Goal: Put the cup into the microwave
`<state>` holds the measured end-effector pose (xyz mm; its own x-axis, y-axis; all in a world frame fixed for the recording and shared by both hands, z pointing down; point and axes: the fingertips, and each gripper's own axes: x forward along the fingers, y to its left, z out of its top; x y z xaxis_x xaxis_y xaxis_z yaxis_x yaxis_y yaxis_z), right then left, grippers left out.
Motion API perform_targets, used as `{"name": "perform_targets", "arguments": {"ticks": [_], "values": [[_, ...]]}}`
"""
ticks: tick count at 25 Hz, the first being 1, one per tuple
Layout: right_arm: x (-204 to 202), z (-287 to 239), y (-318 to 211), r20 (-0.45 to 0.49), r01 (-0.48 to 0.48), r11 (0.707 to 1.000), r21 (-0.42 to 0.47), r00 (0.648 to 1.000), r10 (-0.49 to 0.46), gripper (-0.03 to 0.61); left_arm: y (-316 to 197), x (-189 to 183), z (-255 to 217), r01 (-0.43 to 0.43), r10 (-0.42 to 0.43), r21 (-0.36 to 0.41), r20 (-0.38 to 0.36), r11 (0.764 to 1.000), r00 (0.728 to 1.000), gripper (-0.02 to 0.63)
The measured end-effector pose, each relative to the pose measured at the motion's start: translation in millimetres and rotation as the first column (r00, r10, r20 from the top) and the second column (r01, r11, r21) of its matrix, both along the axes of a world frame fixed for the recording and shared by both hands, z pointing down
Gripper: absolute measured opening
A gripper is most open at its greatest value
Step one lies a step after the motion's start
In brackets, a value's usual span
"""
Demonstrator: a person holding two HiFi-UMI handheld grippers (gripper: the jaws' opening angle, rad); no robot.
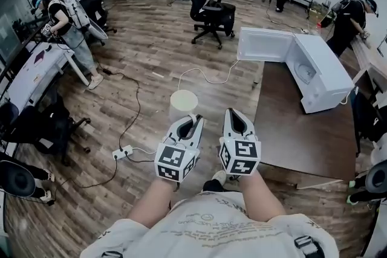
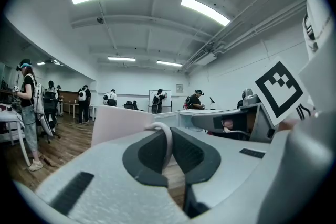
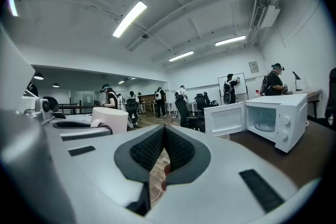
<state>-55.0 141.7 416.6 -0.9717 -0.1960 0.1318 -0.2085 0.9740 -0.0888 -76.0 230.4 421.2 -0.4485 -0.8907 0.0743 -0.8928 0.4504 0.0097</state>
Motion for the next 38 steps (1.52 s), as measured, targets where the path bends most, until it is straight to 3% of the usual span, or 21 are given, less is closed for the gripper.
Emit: {"name": "perform_targets", "arguments": {"ticks": [5,13,22,27,32,38], "values": [[-41,-11,-59,0.007,-0.044,0.999,0.006,0.999,0.044,0.014,-55,-46,-6,-0.029,0.029,0.023,-0.023,0.999,0.999,0.026],[-66,-12,-165,0.011,-0.166,0.986,-0.010,0.986,0.166,0.014,-161,-86,-11,-0.151,0.151,0.030,-0.015,0.988,0.988,0.026],[-43,-10,-264,0.004,-0.357,0.934,-0.018,0.934,0.357,0.014,-267,-89,-16,-0.319,0.320,0.069,-0.010,0.945,0.947,0.026],[-8,-3,-294,0.000,-0.471,0.882,0.006,0.882,0.471,0.014,-311,-66,-5,-0.433,0.435,0.055,-0.023,0.900,0.900,0.026],[18,-4,-325,0.015,-0.567,0.824,-0.006,0.824,0.567,0.014,-355,-50,3,-0.544,0.545,0.039,-0.027,0.838,0.838,0.026],[33,0,-358,0.015,-0.682,0.732,-0.011,0.731,0.682,0.014,-408,-42,15,-0.687,0.687,0.026,-0.046,0.726,0.725,0.026]]}}
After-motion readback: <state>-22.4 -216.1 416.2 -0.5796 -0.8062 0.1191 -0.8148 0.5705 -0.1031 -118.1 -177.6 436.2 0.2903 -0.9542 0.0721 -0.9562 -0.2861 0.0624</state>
